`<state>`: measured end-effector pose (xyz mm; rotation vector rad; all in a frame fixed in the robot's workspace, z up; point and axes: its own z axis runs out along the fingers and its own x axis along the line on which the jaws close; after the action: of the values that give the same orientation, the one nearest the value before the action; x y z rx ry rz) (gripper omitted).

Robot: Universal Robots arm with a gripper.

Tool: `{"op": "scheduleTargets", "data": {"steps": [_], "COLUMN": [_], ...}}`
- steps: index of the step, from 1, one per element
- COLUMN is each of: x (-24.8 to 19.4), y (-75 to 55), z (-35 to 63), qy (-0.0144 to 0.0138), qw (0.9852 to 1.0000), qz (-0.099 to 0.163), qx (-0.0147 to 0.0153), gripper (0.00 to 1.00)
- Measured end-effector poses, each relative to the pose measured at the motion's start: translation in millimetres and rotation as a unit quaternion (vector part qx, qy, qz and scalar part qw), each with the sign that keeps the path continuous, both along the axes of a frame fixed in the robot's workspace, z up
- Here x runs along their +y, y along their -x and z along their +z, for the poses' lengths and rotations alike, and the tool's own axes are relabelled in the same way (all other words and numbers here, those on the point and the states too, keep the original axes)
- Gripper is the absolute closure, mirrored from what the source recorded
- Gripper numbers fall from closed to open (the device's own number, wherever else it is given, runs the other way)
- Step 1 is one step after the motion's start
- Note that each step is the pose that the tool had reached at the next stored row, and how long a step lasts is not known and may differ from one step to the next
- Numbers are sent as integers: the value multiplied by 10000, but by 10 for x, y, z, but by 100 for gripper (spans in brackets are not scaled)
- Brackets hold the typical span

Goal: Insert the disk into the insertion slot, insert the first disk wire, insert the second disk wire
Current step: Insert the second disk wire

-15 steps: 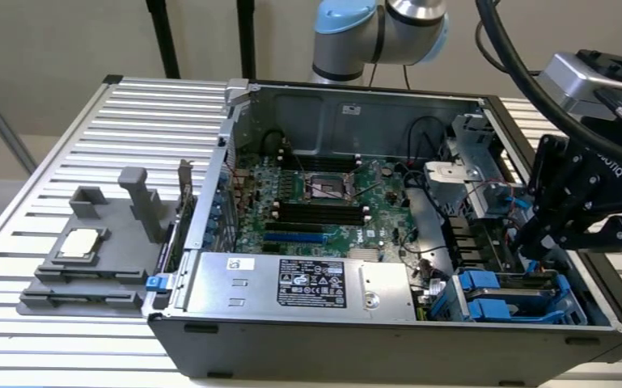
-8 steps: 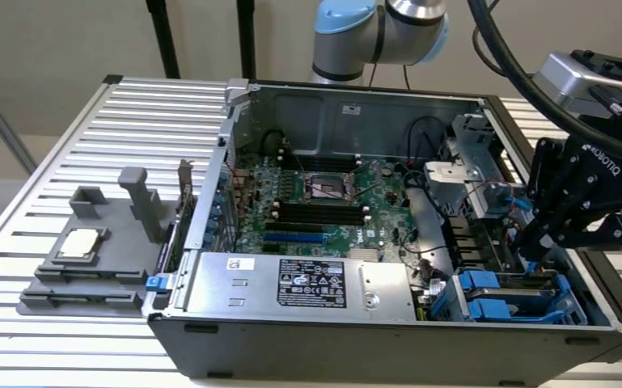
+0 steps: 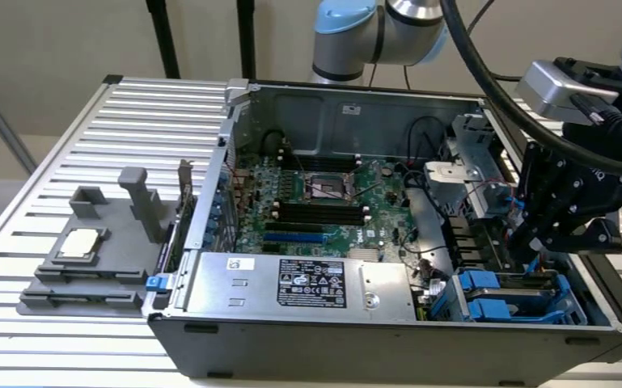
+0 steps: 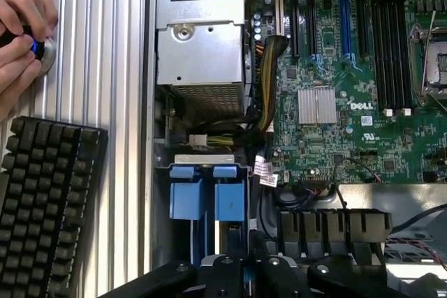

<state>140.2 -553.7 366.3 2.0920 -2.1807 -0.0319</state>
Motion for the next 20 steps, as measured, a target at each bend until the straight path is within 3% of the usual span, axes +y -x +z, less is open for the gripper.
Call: {"op": "scheduleTargets", "data": {"steps": [3, 11, 20], "x": [-21, -135, -147], "y": [0, 1, 0], "z": [-38, -135, -213], "qy": [-26, -112, -220], "qw": [10000, 9999, 9996], "qz": [9, 26, 82], "qx": [-18, -44, -152], "gripper": [84, 84, 84]}}
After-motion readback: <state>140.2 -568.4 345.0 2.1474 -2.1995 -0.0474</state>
